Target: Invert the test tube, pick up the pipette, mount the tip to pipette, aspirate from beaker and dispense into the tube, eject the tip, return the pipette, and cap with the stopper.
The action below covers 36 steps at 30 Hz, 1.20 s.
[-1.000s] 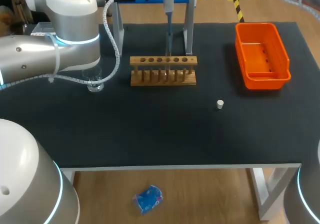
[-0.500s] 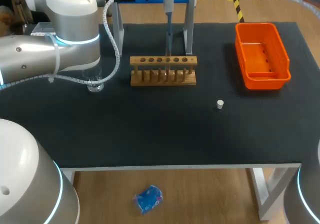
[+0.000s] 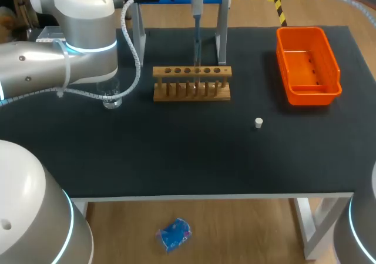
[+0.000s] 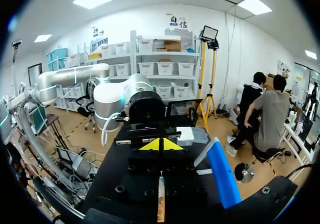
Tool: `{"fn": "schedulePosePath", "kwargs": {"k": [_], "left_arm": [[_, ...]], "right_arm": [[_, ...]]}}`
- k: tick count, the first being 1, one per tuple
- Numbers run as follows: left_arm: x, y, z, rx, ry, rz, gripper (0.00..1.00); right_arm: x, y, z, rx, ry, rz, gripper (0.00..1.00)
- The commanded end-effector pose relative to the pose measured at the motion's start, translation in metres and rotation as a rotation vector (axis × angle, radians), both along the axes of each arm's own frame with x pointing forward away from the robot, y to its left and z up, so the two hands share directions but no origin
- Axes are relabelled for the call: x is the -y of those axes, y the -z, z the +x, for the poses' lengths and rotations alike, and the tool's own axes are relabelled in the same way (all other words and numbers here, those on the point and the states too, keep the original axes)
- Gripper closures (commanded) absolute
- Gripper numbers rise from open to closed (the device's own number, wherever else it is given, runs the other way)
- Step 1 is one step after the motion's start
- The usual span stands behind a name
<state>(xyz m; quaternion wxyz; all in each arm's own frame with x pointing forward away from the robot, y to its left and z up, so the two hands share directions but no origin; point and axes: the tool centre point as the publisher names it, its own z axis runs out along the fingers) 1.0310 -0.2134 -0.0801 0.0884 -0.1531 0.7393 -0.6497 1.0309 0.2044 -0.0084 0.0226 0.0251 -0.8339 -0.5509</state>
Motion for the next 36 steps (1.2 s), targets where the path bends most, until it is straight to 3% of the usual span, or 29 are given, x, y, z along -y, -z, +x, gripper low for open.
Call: {"fn": "schedulePosePath", "kwargs": {"k": [1, 19, 36], "left_arm": [[-0.0001, -0.0012, -0.0002, 0.002, 0.0, -0.002, 1.0], [-0.0001, -0.0012, -0.0002, 0.002, 0.0, -0.002, 1.0], [-0.0001, -0.0012, -0.0002, 0.002, 0.0, -0.002, 1.0]], "right_arm": [[-0.0003, 0.0013, 0.0036, -0.004, -0.008, -0.005, 1.0], [0.0012, -0.0051, 0.0002, -0.003, -0.01, 0.018, 1.0], [0.0025, 0.0029, 0.0027, -0.016, -0.005, 0.007, 1.0]]}}
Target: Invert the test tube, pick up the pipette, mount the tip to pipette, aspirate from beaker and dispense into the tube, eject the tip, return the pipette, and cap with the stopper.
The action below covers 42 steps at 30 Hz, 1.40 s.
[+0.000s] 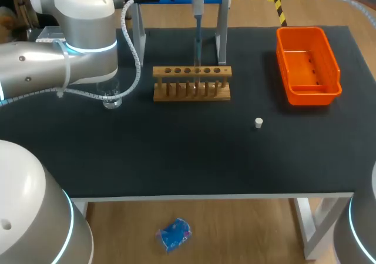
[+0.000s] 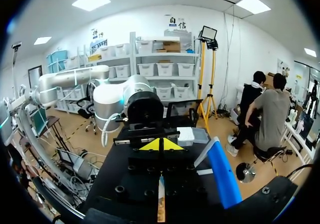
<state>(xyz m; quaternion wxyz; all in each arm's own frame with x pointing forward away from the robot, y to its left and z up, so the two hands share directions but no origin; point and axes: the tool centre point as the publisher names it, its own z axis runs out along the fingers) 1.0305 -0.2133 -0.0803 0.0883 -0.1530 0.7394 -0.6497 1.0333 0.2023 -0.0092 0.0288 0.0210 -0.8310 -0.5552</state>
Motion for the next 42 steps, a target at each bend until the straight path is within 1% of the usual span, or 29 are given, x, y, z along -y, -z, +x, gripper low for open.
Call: {"fn": "schedulePosePath", "kwargs": {"k": [1, 15, 28, 39, 42], "left_arm": [[0.0, -0.001, 0.0, 0.002, 0.0, -0.002, 1.0], [0.0, -0.001, 0.0, 0.002, 0.0, -0.002, 1.0], [0.0, -0.001, 0.0, 0.002, 0.0, -0.002, 1.0], [0.0, -0.001, 0.0, 0.002, 0.0, -0.002, 1.0], [0.0, -0.001, 0.0, 0.002, 0.0, -0.002, 1.0]], "right_arm": [[0.0, 0.003, 0.0, -0.002, -0.006, -0.003, 1.0], [0.001, 0.011, -0.007, -0.02, -0.006, -0.011, 1.0], [0.003, 0.026, -0.013, -0.056, -0.002, -0.023, 1.0], [0.004, 0.027, -0.014, -0.061, -0.002, -0.025, 1.0], [0.005, 0.024, -0.014, -0.058, 0.0, -0.023, 1.0]]}}
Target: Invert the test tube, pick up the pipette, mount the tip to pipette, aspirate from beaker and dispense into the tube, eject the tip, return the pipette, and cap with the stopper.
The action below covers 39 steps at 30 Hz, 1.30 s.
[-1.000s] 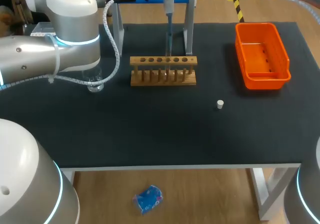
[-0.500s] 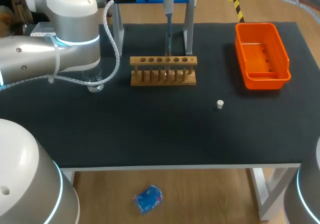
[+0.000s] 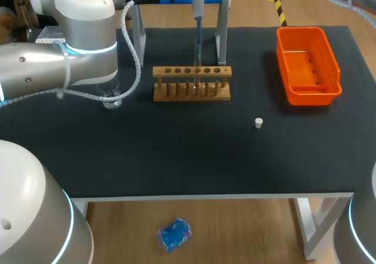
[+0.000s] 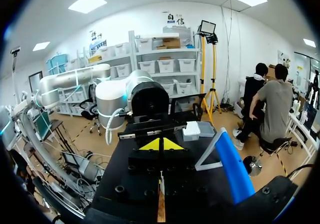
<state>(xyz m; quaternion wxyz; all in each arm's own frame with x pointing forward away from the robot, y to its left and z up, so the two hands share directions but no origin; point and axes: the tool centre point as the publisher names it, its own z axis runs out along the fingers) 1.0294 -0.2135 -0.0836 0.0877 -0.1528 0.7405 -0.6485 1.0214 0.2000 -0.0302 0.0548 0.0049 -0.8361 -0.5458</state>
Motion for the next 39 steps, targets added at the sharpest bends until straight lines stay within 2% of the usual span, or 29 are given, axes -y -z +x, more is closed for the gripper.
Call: {"fn": "schedulePosePath", "kwargs": {"k": [1, 8, 21, 27, 31, 32, 33, 34, 39], "left_arm": [[0.0, -0.005, 0.001, 0.003, -0.002, -0.006, 1.0], [0.0, -0.005, 0.001, 0.003, -0.002, -0.006, 1.0], [0.0, -0.005, 0.001, 0.003, -0.002, -0.006, 1.0], [0.0, -0.005, 0.001, 0.003, -0.002, -0.006, 1.0], [0.0, -0.005, 0.001, 0.003, -0.002, -0.006, 1.0], [0.0, -0.005, 0.001, 0.003, -0.002, -0.006, 1.0], [0.0, -0.005, 0.001, 0.003, -0.002, -0.006, 1.0], [0.0, -0.005, 0.001, 0.003, -0.002, -0.006, 1.0], [0.0, -0.005, 0.001, 0.003, -0.002, -0.006, 1.0]], "right_arm": [[0.003, 0.0, -0.002, 0.008, 0.004, 0.003, 1.0], [0.003, -0.021, 0.003, 0.049, 0.009, 0.023, 1.0], [0.003, -0.042, 0.007, 0.097, 0.007, 0.042, 1.0], [0.022, -0.043, 0.012, 0.125, 0.057, 0.076, 1.0], [0.038, -0.04, 0.015, 0.181, 0.108, 0.075, 1.0], [0.04, -0.04, 0.015, 0.198, 0.116, 0.074, 0.88], [0.042, -0.038, 0.014, 0.207, 0.124, 0.083, 0.13], [0.043, -0.037, 0.014, 0.218, 0.131, 0.08, 0.0], [0.054, -0.029, 0.01, 0.365, 0.172, 0.035, 0.0]]}}
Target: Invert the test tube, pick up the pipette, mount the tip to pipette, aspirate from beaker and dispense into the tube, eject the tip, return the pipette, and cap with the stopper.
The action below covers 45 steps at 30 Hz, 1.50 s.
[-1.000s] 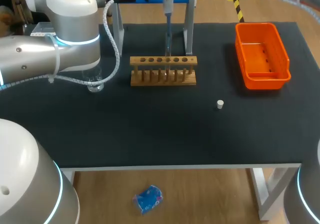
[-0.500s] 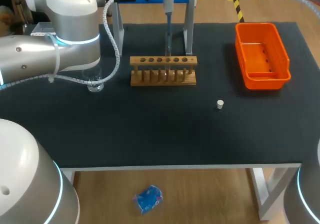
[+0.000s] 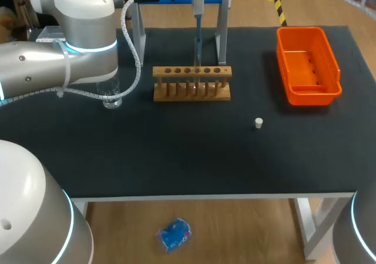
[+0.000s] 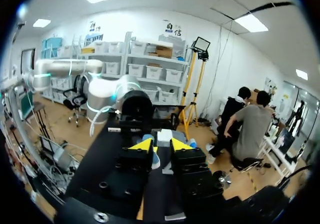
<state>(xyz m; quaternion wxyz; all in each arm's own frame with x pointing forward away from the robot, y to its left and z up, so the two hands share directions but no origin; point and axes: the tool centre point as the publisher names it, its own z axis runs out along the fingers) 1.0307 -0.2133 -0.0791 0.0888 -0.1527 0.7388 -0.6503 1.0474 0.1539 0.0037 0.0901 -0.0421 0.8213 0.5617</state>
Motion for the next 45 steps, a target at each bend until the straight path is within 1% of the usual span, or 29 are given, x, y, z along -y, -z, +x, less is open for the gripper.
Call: {"fn": "schedulePosePath", "kwargs": {"k": [1, 3, 6, 8, 11, 13, 14, 16, 17, 19, 23, 24, 25, 27, 29, 31, 34, 36, 39, 41, 45], "left_arm": [[0.0, 0.0, 0.0, 0.0, 0.0, -0.001, 1.0], [0.0, 0.0, 0.0, 0.0, 0.0, -0.001, 1.0], [0.0, 0.0, 0.0, 0.0, 0.0, -0.001, 1.0], [0.0, 0.0, 0.0, 0.0, 0.0, -0.001, 1.0], [0.0, 0.0, 0.0, 0.0, 0.0, -0.001, 1.0], [0.0, 0.0, 0.0, 0.0, 0.0, -0.001, 1.0], [0.0, 0.0, 0.0, 0.0, 0.0, -0.001, 1.0], [0.0, 0.0, 0.0, 0.0, 0.0, -0.001, 1.0], [0.0, 0.0, 0.0, 0.0, 0.0, -0.001, 1.0], [0.0, 0.0, 0.0, 0.0, 0.0, -0.001, 1.0], [0.0, 0.0, 0.0, 0.0, 0.0, -0.001, 1.0], [0.0, 0.0, 0.0, 0.0, 0.0, -0.001, 1.0], [0.0, 0.0, 0.0, 0.0, 0.0, -0.001, 1.0], [0.0, 0.0, 0.0, 0.0, 0.0, -0.001, 1.0], [0.0, 0.0, 0.0, 0.0, 0.0, -0.001, 1.0], [0.0, 0.0, 0.0, 0.0, 0.0, -0.001, 1.0], [0.0, 0.0, 0.0, 0.0, 0.0, -0.001, 1.0], [0.0, 0.0, 0.0, 0.0, 0.0, -0.001, 1.0], [0.0, 0.0, 0.0, 0.0, 0.0, -0.001, 1.0], [0.0, 0.0, 0.0, 0.0, 0.0, -0.001, 1.0], [0.0, 0.0, 0.0, 0.0, 0.0, -0.001, 1.0]], "right_arm": [[0.012, 0.01, -0.017, 0.089, 0.085, -0.014, 0.0], [0.016, 0.016, -0.02, 0.089, 0.083, -0.01, 0.0], [0.025, 0.034, -0.027, 0.113, 0.089, -0.017, 0.0], [0.03, 0.044, -0.031, 0.096, 0.097, -0.001, 0.0], [0.039, 0.067, -0.041, 0.076, 0.12, 0.01, 0.0], [0.042, 0.077, -0.047, 0.04, 0.127, 0.027, 0.0], [0.043, 0.086, -0.049, 0.018, 0.145, 0.021, 0.0], [0.043, 0.097, -0.052, -0.002, 0.154, 0.01, 0.0], [0.044, 0.1, -0.054, -0.008, 0.163, -0.001, 0.0], [0.044, 0.109, -0.056, -0.031, 0.174, 0.005, 0.0], [0.041, 0.13, -0.06, 0.013, 0.187, -0.059, 0.0], [0.039, 0.138, -0.061, 0.05, 0.191, -0.086, 0.0], [0.039, 0.143, -0.062, 0.066, 0.193, -0.108, 0.0], [0.037, 0.156, -0.063, 0.054, 0.195, -0.103, 0.0], [0.037, 0.171, -0.064, 0.095, 0.207, -0.143, 0.0], [0.037, 0.182, -0.065, 0.061, 0.215, -0.118, 0.0], [0.04, 0.194, -0.064, 0.08, 0.236, -0.118, 0.0], [0.043, 0.199, -0.062, 0.058, 0.254, -0.079, 0.0], [0.049, 0.205, -0.06, 0.055, 0.282, -0.053, 0.0], [0.052, 0.208, -0.061, 0.062, 0.282, -0.05, 0.0], [0.054, 0.22, -0.065, 0.031, 0.272, -0.043, 0.0]]}}
